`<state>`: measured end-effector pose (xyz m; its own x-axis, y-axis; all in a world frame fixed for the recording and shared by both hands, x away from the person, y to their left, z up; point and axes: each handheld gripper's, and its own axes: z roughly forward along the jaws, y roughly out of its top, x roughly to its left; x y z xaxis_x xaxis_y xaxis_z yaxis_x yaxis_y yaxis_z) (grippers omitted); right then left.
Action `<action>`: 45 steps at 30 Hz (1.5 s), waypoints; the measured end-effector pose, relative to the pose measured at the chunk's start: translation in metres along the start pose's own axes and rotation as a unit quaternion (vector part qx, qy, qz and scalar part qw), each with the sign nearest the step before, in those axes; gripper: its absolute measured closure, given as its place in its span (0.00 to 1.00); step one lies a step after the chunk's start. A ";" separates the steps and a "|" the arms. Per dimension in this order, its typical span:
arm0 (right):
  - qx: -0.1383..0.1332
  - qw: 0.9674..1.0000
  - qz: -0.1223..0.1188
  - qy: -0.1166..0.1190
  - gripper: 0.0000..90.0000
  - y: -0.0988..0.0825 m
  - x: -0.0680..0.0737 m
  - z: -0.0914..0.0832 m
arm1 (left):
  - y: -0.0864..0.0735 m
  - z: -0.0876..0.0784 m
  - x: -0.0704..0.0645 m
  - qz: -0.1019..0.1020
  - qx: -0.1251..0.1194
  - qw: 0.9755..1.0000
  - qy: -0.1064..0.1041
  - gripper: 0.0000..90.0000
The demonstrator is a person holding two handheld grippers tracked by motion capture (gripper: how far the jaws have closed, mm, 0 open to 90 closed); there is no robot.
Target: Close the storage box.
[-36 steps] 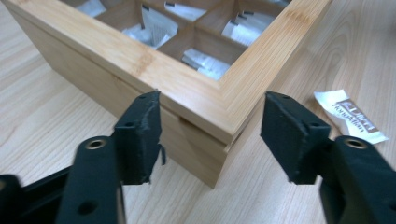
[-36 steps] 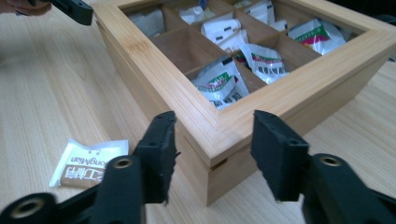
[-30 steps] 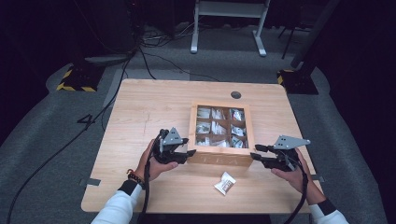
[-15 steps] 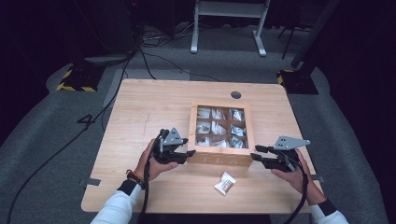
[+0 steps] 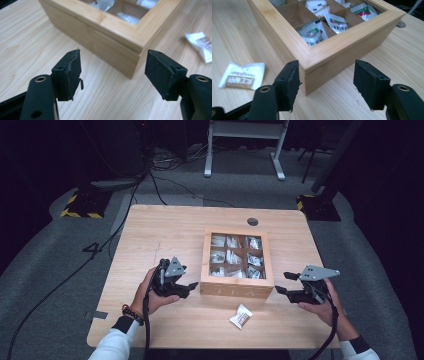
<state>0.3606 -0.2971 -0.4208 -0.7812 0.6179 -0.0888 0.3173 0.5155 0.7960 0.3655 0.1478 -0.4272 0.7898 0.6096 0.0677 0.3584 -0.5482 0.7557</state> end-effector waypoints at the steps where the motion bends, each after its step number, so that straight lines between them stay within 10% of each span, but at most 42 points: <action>1: 0.000 1.000 -0.001 -0.003 0.42 -0.001 0.000 -0.001 | -0.002 -0.002 0.000 0.000 0.003 1.000 0.003 0.32; 13: 0.041 0.998 -0.028 -0.047 0.38 -0.028 -0.010 -0.005 | -0.034 -0.013 0.009 -0.002 0.041 0.998 0.039 0.21; 28: 0.056 0.996 0.024 -0.070 0.36 -0.070 -0.029 -0.015 | -0.081 -0.016 0.016 0.001 0.087 0.992 0.088 0.20; 45: 0.055 0.989 0.112 -0.083 0.30 -0.118 -0.037 -0.028 | -0.116 -0.031 0.027 -0.050 0.080 0.993 0.074 0.20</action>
<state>0.3367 -0.3971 -0.4945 -0.5891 0.8078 -0.0219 0.5353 0.4104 0.7383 0.3300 0.2455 -0.4930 0.6692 0.7362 0.1011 0.5150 -0.5575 0.6511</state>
